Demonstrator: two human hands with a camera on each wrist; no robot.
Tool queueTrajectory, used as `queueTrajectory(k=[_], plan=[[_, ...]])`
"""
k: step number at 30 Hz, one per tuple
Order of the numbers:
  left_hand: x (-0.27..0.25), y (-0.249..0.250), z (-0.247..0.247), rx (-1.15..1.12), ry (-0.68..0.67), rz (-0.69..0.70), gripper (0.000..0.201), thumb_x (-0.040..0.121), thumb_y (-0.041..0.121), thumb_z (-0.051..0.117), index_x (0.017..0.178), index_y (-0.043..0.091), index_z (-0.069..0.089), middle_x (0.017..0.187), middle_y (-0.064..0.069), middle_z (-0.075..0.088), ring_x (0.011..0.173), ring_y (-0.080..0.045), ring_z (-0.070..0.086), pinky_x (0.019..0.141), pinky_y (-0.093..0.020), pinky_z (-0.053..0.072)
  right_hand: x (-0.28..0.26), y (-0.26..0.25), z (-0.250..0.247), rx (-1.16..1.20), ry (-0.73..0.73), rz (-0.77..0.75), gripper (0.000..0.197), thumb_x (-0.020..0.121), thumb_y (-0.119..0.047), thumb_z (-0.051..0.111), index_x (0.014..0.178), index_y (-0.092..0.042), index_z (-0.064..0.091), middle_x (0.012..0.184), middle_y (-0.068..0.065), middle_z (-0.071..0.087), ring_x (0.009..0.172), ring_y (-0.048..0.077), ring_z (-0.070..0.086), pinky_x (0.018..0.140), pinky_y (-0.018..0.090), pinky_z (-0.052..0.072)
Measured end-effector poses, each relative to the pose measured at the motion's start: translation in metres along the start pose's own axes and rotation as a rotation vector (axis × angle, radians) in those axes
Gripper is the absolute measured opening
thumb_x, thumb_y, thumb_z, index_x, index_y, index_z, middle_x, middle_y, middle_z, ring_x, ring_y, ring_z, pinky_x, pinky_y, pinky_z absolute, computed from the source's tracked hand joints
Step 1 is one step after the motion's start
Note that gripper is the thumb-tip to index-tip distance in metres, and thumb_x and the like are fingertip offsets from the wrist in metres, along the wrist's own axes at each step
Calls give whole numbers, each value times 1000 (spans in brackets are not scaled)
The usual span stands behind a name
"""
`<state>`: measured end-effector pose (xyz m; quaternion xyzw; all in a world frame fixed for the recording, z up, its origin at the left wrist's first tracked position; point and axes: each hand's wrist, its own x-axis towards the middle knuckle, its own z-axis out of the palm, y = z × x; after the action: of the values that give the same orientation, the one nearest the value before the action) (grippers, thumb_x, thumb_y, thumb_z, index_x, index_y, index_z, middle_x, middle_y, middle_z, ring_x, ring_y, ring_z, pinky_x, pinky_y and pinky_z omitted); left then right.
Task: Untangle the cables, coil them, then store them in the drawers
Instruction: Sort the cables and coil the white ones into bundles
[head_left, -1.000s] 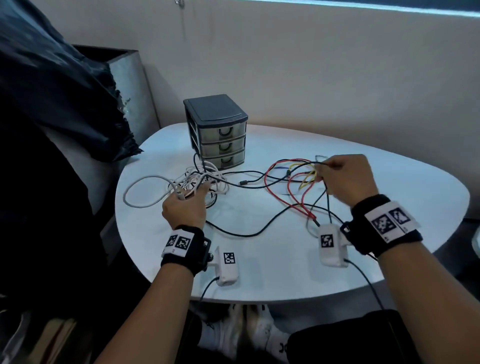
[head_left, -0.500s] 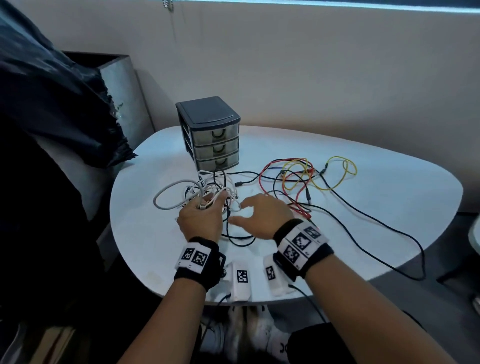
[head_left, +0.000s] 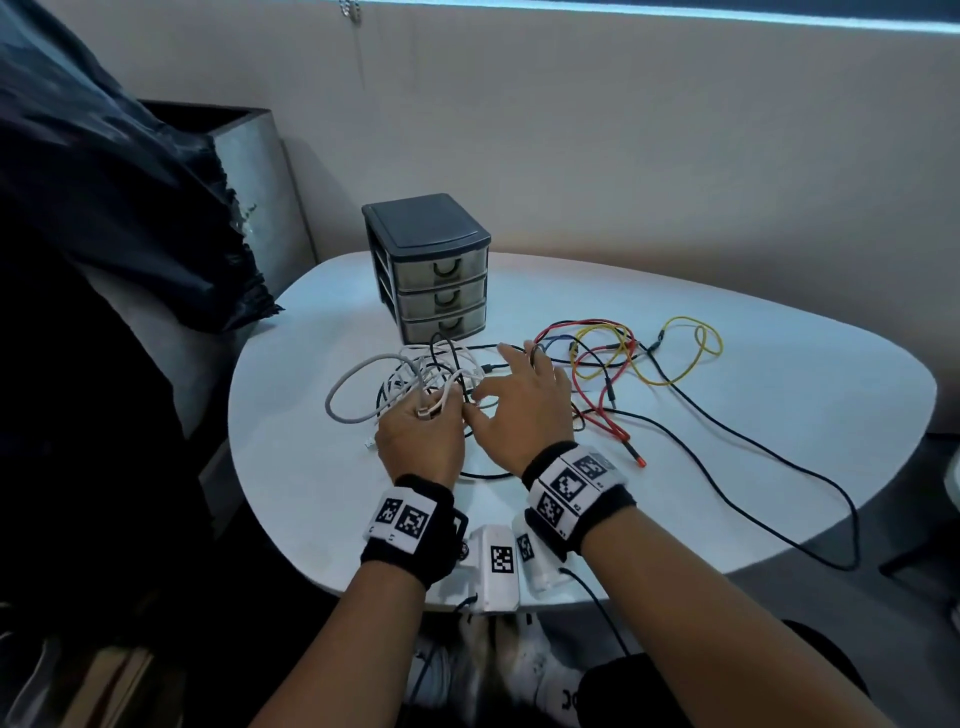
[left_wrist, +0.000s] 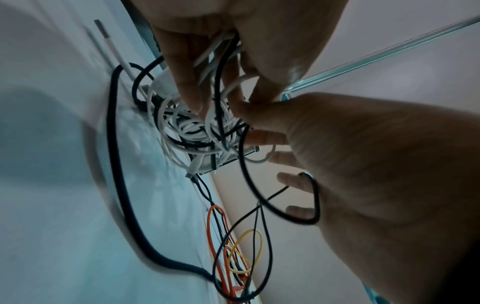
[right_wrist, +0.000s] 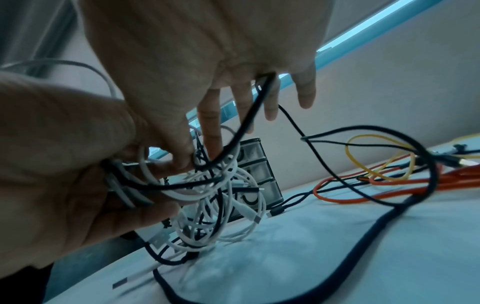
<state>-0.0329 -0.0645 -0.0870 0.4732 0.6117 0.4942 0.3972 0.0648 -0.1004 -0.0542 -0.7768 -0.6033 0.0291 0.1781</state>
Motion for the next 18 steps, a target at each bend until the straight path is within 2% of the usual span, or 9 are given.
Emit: queueTrajectory(k=[3, 4, 6, 8, 12, 14, 18], plan=[[1, -1, -2, 73, -30, 8, 17, 78, 33, 79, 79, 18, 73, 78, 8, 72, 77, -14, 68, 73, -24, 50, 0, 0, -2, 72, 28, -27, 24, 95, -34, 56, 101, -19, 74, 148, 0, 45, 143, 28, 26, 116, 48, 20], [2, -2, -2, 106, -44, 11, 22, 75, 36, 81, 86, 18, 74, 83, 6, 74, 79, -14, 68, 76, -25, 52, 0, -1, -5, 84, 32, -32, 23, 94, -31, 56, 100, -16, 73, 147, 0, 46, 143, 28, 27, 115, 47, 20], [4, -3, -2, 195, -50, 7, 37, 68, 46, 81, 95, 21, 73, 90, 3, 74, 83, -18, 68, 79, -31, 55, -1, -3, -12, 65, -13, -53, 23, 95, -29, 52, 102, -16, 70, 151, -2, 40, 145, 26, 22, 117, 46, 17], [5, -1, -1, 270, -30, -20, 43, 65, 50, 77, 99, 24, 71, 98, 2, 73, 92, -23, 67, 83, -35, 55, -2, -5, -20, 44, -87, -99, 24, 97, -29, 49, 104, -17, 69, 156, -3, 34, 147, 26, 16, 119, 47, 13], [18, 6, -5, 330, 25, -70, 51, 70, 52, 77, 109, 21, 70, 117, -3, 70, 109, -29, 63, 91, -37, 50, -8, 0, -40, -1, -143, -166, 23, 99, -29, 48, 102, -19, 69, 160, -5, 27, 150, 26, 10, 119, 53, 11], [27, 7, -10, 349, 32, -85, 58, 69, 57, 78, 111, 18, 70, 118, -5, 70, 111, -31, 62, 92, -38, 50, -9, 12, -52, -52, -108, -155, 22, 98, -28, 49, 99, -19, 69, 160, -6, 26, 150, 26, 12, 117, 55, 13], [32, 4, -14, 385, 12, -68, 55, 67, 64, 79, 100, 21, 72, 112, -5, 70, 105, -31, 64, 85, -35, 50, -5, 41, -72, -164, 16, -90, 20, 95, -29, 53, 100, -20, 71, 155, -8, 38, 139, 28, 35, 113, 54, 23]])
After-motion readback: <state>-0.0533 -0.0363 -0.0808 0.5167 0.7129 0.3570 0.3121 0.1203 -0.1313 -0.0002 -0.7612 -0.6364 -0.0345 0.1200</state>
